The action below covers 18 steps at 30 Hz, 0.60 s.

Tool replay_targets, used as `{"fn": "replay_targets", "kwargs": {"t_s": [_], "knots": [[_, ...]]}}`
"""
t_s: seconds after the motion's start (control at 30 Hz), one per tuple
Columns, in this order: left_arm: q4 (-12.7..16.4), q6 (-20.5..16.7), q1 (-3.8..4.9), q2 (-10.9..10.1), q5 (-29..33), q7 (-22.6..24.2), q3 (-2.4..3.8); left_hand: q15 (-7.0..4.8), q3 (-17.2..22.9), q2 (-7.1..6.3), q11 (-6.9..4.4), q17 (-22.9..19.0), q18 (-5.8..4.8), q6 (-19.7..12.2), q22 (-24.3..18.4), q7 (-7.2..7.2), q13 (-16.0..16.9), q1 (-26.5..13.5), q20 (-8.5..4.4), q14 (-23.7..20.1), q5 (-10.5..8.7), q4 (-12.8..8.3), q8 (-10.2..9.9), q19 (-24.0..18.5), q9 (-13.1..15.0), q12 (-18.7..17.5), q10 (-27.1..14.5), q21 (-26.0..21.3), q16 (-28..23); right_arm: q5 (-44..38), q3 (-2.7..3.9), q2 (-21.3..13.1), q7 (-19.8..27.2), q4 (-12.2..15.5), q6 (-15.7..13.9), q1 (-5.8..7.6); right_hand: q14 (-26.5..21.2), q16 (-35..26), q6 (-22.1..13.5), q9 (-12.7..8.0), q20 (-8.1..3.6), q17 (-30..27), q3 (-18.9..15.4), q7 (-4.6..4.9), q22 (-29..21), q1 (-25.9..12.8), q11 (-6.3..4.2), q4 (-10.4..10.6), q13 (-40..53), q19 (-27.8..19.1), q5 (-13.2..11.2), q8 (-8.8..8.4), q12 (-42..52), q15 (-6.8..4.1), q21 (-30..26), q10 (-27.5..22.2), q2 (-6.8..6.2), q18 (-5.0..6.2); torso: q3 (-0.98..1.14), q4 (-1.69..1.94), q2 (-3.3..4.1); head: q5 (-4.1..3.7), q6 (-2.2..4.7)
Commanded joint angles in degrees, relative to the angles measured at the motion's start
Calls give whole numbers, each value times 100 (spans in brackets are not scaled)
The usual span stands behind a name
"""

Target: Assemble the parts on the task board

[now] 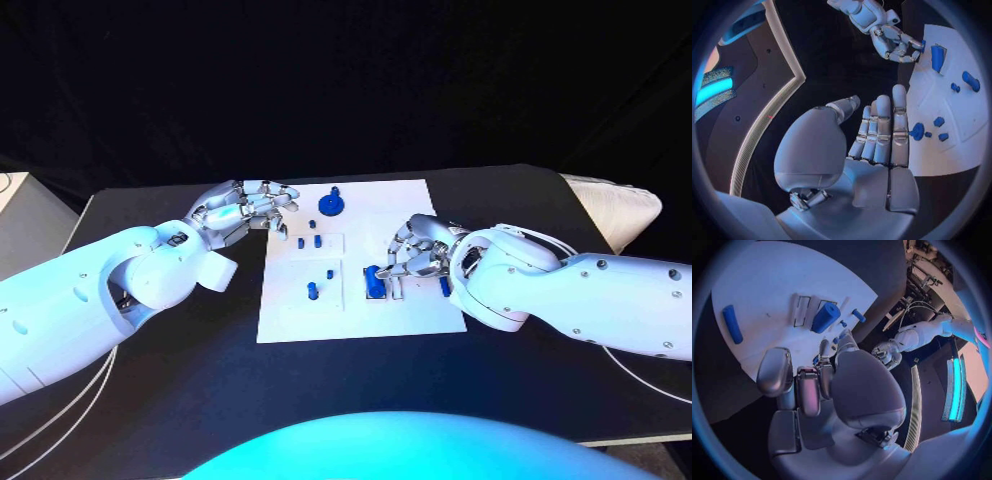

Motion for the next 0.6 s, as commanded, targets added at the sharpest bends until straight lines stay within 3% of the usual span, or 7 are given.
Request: {"fn": "replay_targets", "kwargs": {"t_s": [0.03,0.13,0.6], "knots": [[11,94,-9,7,37,28,1,2,-11,24,30,5,33,-24,-4,41,-5,3,-8,-20,20,17,26,41,-5,-37,18,-38,-20,228,1,-50,784,10,-79,-15,506,-16,54,-33,-40,1116,86,-8,502,371,-56,-6,541,229,-95,44,40,-58,36,108,30,-53,-3,-2,4,8,1],[16,93,-13,9,37,36,1,2,-12,23,30,7,34,-24,-8,40,-7,7,-8,-20,20,16,28,44,-7,-37,19,-43,-23,127,0,-80,866,-16,-17,-49,517,15,160,-79,-57,1158,209,-43,560,646,-86,4,671,257,-117,80,202,-81,172,215,-6,-75,-3,-4,1,9,1],[22,95,-23,7,37,41,1,2,-12,23,30,7,34,-24,-8,40,-7,7,-8,-20,20,16,28,44,-7,-37,19,-43,-23,-391,-1,75,478,-189,-99,-208,536,67,368,-133,-112,1223,446,-135,692,918,-167,60,1046,320,-138,189,667,-145,488,512,-39,-124,-3,4,5,22,1]]}}
